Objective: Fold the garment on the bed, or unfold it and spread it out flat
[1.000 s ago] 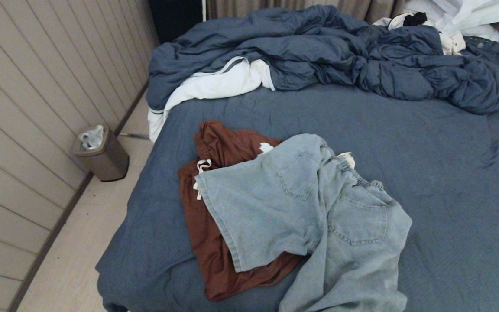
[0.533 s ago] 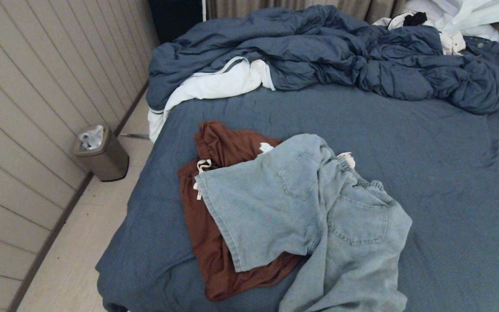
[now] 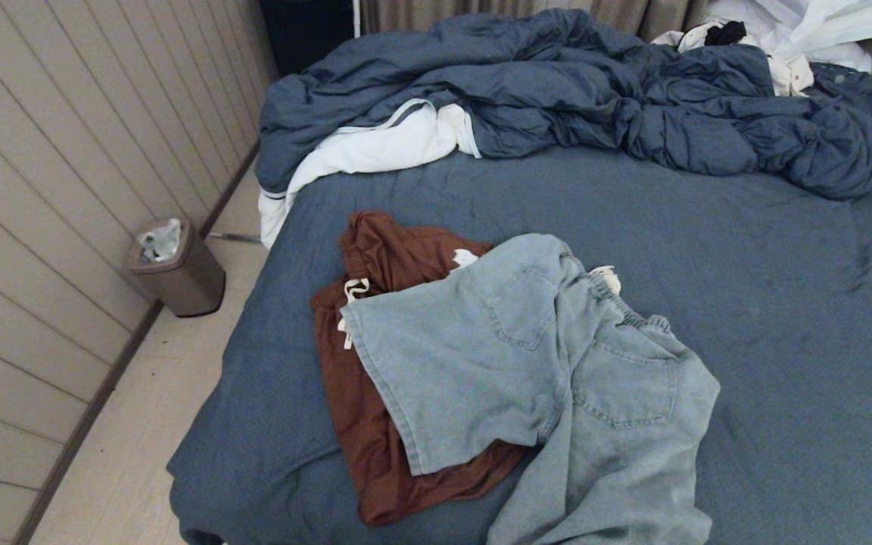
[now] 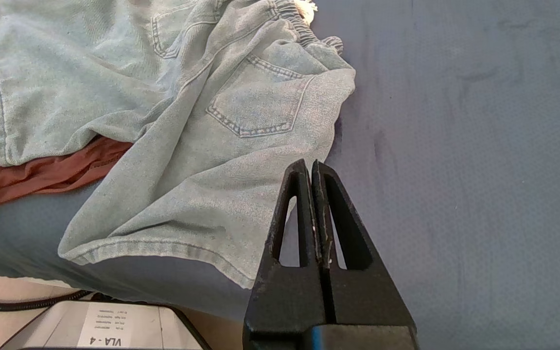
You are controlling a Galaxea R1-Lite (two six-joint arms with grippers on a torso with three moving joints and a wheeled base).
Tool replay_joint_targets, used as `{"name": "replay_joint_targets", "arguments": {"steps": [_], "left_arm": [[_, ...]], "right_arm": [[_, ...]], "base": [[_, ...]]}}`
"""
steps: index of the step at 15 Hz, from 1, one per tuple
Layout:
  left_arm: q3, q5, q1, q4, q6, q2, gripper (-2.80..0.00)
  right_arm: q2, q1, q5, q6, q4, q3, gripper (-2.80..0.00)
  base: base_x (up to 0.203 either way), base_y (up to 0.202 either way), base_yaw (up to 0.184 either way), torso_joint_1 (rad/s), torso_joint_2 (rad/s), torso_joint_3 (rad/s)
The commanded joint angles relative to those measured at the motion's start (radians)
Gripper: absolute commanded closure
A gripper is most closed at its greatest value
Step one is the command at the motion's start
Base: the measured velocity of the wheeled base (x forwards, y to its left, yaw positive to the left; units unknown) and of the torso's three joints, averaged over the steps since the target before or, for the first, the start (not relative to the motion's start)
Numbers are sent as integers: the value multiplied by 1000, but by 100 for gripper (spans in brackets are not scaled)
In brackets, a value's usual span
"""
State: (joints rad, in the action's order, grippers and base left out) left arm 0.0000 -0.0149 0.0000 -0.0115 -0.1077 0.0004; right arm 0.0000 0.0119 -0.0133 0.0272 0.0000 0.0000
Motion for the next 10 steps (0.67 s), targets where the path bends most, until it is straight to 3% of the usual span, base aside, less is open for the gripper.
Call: {"name": "replay_joint_targets", "arguments": {"steps": [1,10], "left_arm": [[0,0,0,-1,-1,0,0],[0,0,0,-1,-1,0,0]], "right_arm": [[0,0,0,0,0,0,0],[0,0,0,0,0,0,0]], "base": [[0,0,0,0,0,0],[0,0,0,0,0,0]]}}
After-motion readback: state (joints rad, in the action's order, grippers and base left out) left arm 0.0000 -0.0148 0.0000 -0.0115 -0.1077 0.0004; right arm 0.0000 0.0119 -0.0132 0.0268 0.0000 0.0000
